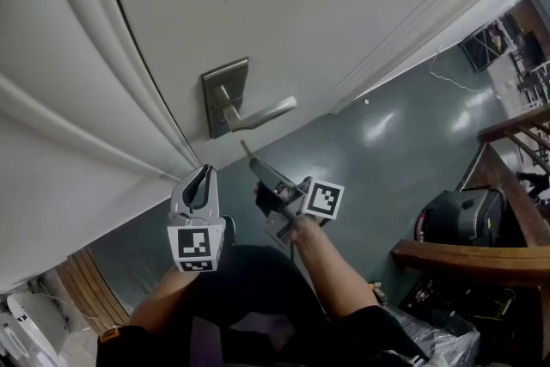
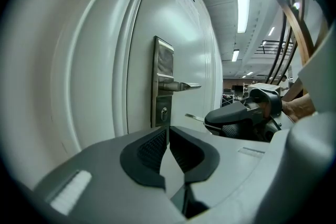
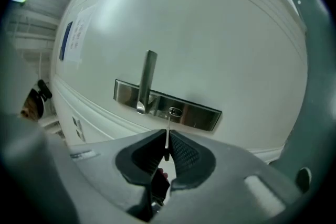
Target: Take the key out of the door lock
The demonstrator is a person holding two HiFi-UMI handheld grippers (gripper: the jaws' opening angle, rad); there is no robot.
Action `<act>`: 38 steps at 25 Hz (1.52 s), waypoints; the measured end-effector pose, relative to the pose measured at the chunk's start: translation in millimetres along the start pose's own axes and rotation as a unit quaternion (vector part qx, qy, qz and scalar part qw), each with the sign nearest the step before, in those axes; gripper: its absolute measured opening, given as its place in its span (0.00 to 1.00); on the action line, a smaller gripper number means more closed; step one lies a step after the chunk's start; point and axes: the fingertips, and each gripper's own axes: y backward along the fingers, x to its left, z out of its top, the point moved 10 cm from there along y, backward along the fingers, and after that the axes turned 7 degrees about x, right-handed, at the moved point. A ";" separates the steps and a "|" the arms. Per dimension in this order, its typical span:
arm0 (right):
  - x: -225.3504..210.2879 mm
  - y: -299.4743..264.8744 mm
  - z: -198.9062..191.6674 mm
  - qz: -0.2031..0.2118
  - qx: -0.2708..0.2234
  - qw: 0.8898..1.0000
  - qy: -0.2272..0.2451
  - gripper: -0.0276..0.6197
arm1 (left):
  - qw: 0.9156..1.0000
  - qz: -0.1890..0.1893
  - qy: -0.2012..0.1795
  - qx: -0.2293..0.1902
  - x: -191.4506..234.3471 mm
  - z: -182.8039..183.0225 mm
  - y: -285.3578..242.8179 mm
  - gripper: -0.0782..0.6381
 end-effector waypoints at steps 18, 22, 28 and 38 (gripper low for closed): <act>98.3 184.9 -88.2 -0.266 -0.055 0.887 0.373 0.07 | 0.996 -0.081 0.021 -0.044 -135.4 7.9 89.2 0.13; 112.9 217.4 -116.2 -0.291 -0.061 0.859 0.417 0.07 | 0.995 -0.076 0.014 -0.055 -165.4 5.6 127.6 0.13; 116.3 245.0 -155.0 -0.304 -0.062 0.846 0.434 0.07 | 0.998 -0.045 0.006 -0.043 -186.7 -14.2 175.3 0.13; 122.5 244.8 -201.5 -0.304 -0.051 0.843 0.441 0.07 | 1.000 -0.007 0.011 -0.028 -174.9 -45.7 233.7 0.13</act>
